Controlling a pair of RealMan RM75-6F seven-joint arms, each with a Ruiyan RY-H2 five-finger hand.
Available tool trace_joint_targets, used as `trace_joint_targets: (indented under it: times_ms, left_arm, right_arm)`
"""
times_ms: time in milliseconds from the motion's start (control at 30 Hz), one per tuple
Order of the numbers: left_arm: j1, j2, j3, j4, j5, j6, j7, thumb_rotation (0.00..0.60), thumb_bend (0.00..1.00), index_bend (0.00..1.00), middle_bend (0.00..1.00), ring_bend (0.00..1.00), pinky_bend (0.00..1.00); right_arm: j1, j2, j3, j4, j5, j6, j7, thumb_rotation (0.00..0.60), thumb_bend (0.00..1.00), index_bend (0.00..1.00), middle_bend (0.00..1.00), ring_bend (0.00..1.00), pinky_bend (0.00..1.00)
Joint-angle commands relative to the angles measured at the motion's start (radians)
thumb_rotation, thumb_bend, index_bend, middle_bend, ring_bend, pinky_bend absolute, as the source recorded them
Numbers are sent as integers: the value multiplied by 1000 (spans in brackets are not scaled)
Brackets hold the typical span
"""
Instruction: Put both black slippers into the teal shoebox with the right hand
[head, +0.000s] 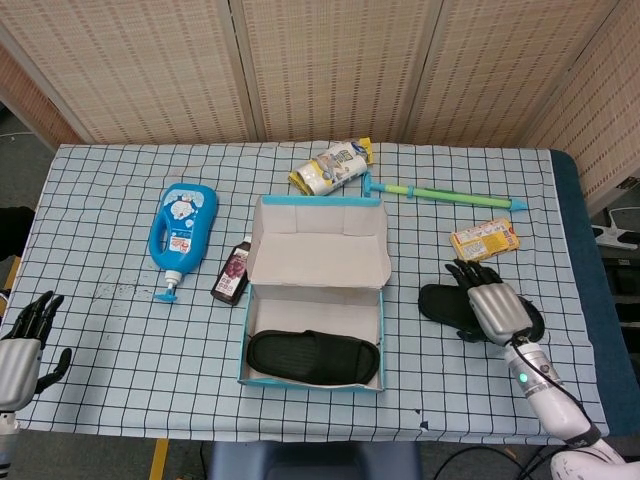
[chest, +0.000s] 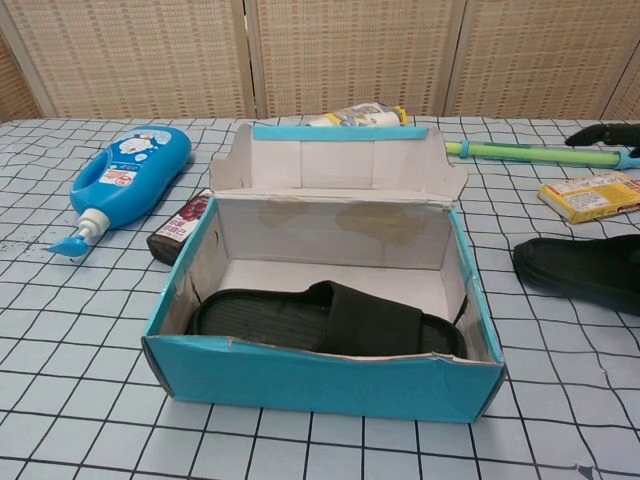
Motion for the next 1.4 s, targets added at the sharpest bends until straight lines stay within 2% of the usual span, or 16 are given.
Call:
trace_joint_targets:
  times_ms: [33,233,667,800,867,933,1000,1100,1200,1300,1400]
  left_arm:
    - [-1,-1,0,0,-3,-3,3,600,413,29,0,90,533]
    - [-1,-3,-1,1,-4,-3,9,600,414,30,0,90,533]
    - [-4,-4,3,0,0,-7,18,600,413,29,0,89,533]
    - [-3,-3,5,-1,1,-7,19,600,413,29,0,90,533]
    - [-3,-3,4,-1,-1,-9,18,600,413,30,0,89,533]
    - [-3,-4,4,0,-3,-10,18,600,413,30,0,89,533]
    - [-4,-4,3,0,-4,-11,18,600,413,29,0,89,534]
    - [-4,-3,3,-1,-4,-10,19,600,413,30,0,90,533]
    - [-4,-4,4,-1,-3,-9,20,600,413,30,0,90,533]
    - [-4,-4,4,-1,-3,-9,20,600,413,30,0,90,534]
    - [-3,-4,3,-1,-5,-9,21,600,413,30,0,90,534]
  right_arm:
    - [-27,23,-25,72,98,-68,23,600,32,0,11,0,103]
    - [-25,-10,-35,179,171,-148,23,600,31,0,12,0,96]
    - [-8,-143,-6,365,204,-199,11,600,29,0,15,0,94]
    - [-7,-167,0,395,203,-214,21,600,29,8,102,0,95]
    - [-9,-179,2,410,194,-210,22,600,29,60,185,39,115]
    - [-16,-192,7,422,184,-191,27,600,29,156,311,155,187]
    - [-21,-197,9,426,173,-178,28,600,29,310,427,282,293]
    - [-33,-201,14,426,158,-145,24,600,29,463,523,385,393]
    - [-47,-196,19,413,137,-103,21,600,29,550,589,456,468]
    - [-66,-178,26,379,102,-37,12,600,29,591,622,492,504]
    - [-97,-158,33,323,42,98,-42,600,29,600,631,500,514]
